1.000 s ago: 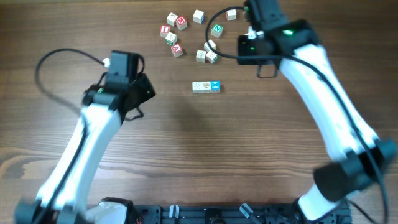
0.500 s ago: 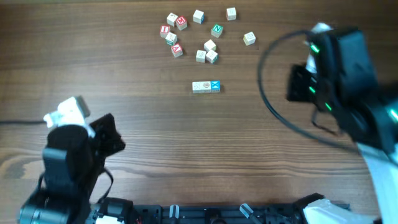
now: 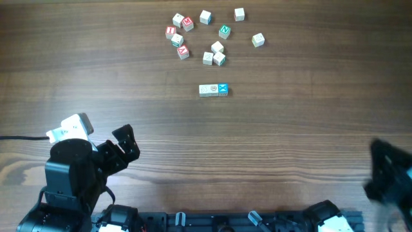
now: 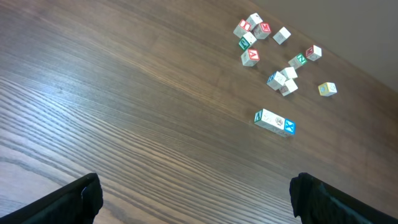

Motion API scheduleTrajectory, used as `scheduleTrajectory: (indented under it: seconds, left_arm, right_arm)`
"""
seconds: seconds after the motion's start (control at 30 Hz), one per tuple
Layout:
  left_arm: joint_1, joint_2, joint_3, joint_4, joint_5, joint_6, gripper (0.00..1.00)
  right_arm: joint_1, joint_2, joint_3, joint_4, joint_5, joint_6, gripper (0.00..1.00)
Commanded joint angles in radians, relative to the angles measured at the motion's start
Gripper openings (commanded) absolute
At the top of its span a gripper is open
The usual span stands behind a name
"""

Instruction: Form a horizontal line

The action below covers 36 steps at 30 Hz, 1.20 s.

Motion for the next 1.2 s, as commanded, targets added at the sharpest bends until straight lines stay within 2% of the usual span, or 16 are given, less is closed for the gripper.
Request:
scheduleTrajectory:
  seconds: [0.0,0.1,0.27,0.3,0.33,0.37,0.4,0.43,0.47,0.5,0.77,0.87,1.17]
  left_arm:
    - [0.006,-0.002,-0.006,-0.003,-0.012,0.005,1.0]
    - [0.006,-0.002,-0.006,-0.003,-0.013,0.005,1.0]
    - [0.006,-0.002,-0.006,-0.003,-0.013,0.005,1.0]
    - [0.006,-0.002,-0.006,-0.003,-0.013,0.005,1.0]
    - [0.006,-0.002,-0.006,-0.003,-0.013,0.005,1.0]
    - [0.006,-0.002,-0.006,-0.003,-0.013,0.005,1.0]
    - [0.006,-0.002,-0.006,-0.003,-0.013,0.005,1.0]
    - [0.006,-0.002,-0.006,-0.003,-0.013,0.005,1.0]
    - [0.006,-0.002,-0.006,-0.003,-0.013,0.005,1.0]
    - [0.006,-0.002,-0.006,-0.003,-0.013,0.005,1.0]
    - [0.006,-0.002,-0.006,-0.003,-0.013,0.005,1.0]
    - [0.006,-0.002,-0.006,-0.003,-0.013,0.005,1.0]
    - [0.006,-0.002,-0.006,-0.003,-0.013,0.005,1.0]
  right_arm:
    - [0.001,-0.109,-0.01,0.001,0.002,0.003,0.06]
    - [0.001,-0.161,-0.014,0.001,0.002,0.004,0.08]
    - [0.001,-0.188,-0.015,0.001,0.002,-0.042,0.22]
    - [0.001,-0.188,-0.017,0.001,0.0,-0.051,0.29]
    - [0.001,-0.188,-0.022,0.001,0.002,-0.049,0.41]
    - [0.001,-0.188,-0.027,0.001,0.0,-0.047,0.63]
    - [0.001,-0.188,-0.034,0.001,-0.002,-0.047,0.79]
    - [0.001,-0.188,-0.043,0.001,-0.002,-0.047,0.81]
    - [0.001,-0.188,-0.05,0.001,-0.002,-0.047,0.88]
    - [0.001,-0.188,-0.054,0.001,-0.002,-0.046,1.0]
    - [0.001,-0.188,-0.064,0.001,-0.002,-0.047,1.0]
    - [0.001,-0.188,-0.064,0.001,0.071,-0.136,1.0]
    - [-0.017,-0.188,-0.064,0.003,0.083,-0.132,1.0]
